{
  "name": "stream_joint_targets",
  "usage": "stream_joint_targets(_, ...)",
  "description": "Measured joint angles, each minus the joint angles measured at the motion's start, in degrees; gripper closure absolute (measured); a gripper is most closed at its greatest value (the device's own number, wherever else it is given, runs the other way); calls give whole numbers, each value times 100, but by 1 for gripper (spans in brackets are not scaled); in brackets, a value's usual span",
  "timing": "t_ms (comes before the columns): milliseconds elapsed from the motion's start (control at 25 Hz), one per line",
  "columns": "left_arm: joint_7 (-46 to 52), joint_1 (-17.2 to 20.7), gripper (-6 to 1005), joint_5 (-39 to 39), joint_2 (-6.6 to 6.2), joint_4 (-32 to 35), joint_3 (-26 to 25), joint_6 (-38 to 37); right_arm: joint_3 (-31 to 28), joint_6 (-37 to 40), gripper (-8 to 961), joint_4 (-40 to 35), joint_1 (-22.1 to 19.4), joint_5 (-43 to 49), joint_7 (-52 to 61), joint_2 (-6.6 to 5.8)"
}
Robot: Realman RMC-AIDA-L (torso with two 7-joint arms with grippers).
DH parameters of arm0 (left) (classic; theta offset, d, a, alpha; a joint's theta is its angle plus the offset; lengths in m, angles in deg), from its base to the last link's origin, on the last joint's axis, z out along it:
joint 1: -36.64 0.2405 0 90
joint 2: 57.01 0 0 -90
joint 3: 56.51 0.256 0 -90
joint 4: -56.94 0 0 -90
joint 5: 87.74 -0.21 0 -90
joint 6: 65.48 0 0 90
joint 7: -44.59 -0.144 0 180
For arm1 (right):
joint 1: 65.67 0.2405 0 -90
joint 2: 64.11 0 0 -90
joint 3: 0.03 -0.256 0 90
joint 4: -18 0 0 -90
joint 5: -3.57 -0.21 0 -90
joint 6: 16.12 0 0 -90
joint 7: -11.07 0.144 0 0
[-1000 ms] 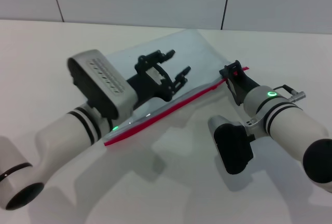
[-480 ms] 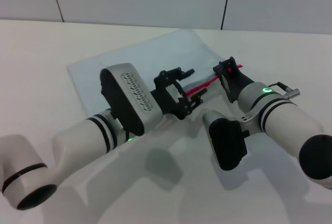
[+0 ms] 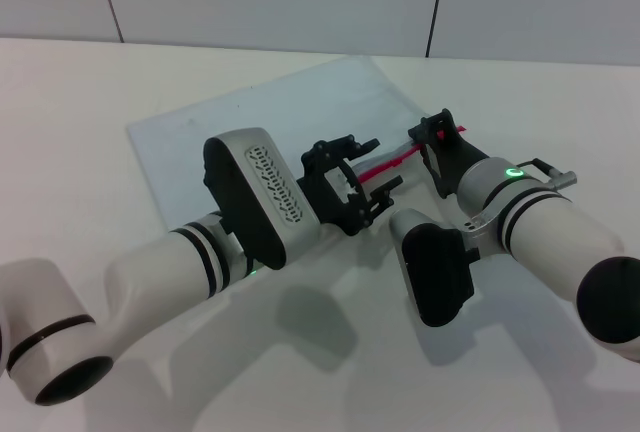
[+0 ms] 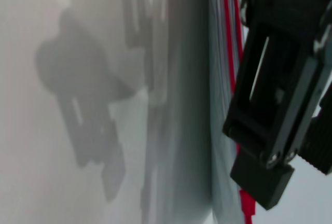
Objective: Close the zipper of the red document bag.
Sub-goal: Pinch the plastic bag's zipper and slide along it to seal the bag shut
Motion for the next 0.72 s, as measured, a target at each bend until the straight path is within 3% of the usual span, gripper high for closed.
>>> stream_joint_targets(720, -351, 37, 486, 21, -3, -17, -70, 21, 41, -3, 908, 51, -27, 44, 6, -2)
